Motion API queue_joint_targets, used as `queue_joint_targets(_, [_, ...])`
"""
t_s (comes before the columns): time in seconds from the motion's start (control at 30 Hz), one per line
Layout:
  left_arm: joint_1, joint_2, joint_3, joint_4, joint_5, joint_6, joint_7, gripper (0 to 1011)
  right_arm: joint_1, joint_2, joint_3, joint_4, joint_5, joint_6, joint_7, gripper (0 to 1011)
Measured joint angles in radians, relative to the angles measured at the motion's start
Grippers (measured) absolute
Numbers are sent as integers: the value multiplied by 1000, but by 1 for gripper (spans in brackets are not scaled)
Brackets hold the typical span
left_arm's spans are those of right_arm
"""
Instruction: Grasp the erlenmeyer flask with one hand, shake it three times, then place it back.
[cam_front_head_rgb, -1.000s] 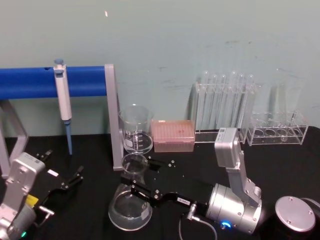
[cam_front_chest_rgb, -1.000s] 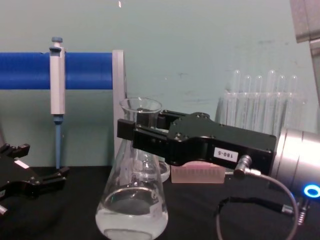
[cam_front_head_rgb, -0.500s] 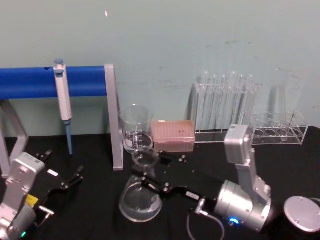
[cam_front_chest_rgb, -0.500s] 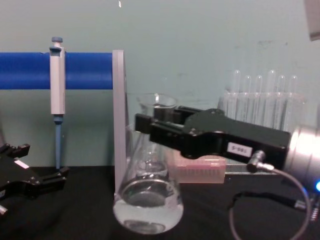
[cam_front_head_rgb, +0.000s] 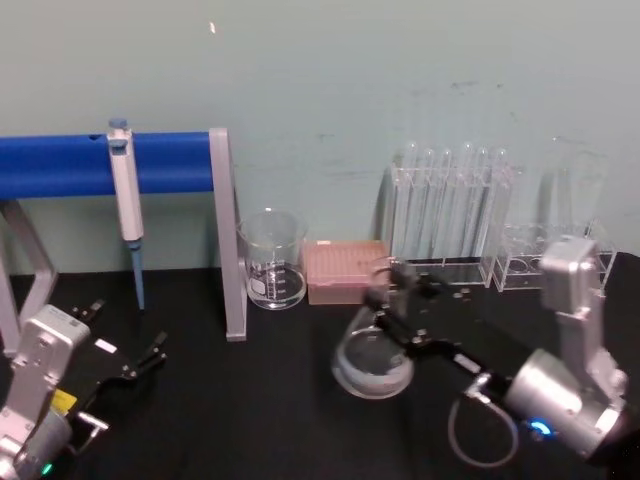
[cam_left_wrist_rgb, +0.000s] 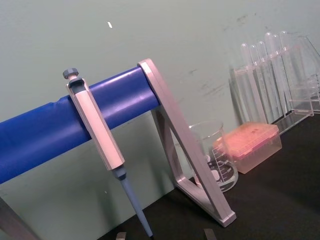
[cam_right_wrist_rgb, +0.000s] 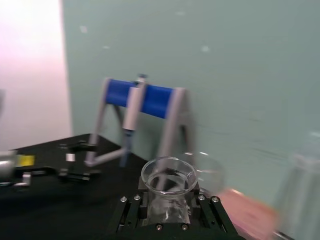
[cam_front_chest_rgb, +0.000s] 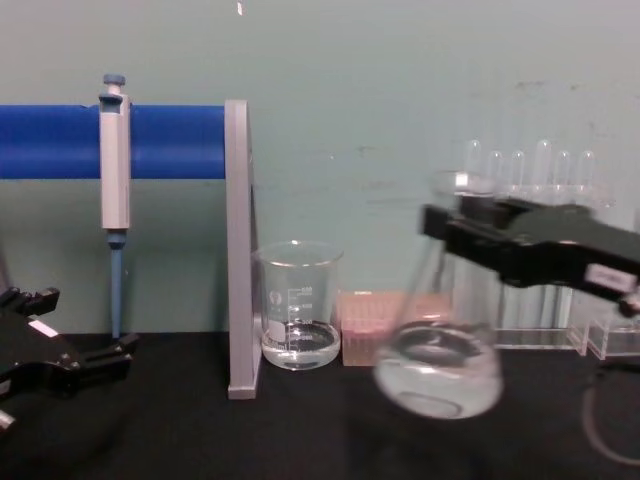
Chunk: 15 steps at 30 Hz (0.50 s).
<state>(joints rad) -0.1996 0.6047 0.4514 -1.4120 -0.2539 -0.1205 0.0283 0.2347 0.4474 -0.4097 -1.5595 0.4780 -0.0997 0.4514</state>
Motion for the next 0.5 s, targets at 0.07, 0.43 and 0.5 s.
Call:
queue_joint_targets(0.07, [0,0,0,0,0,0,0,1001,-24,9,30,-14,-4,3,-29,457])
queue_joint_targets(0.43, [0,0,0,0,0,0,0,1001,-130,44,151,-74,-27,12,-132,457])
queue_joint_targets(0.5, [0,0,0,0,0,0,0,1001,-143,44,168,-81,-31,13,-140,457])
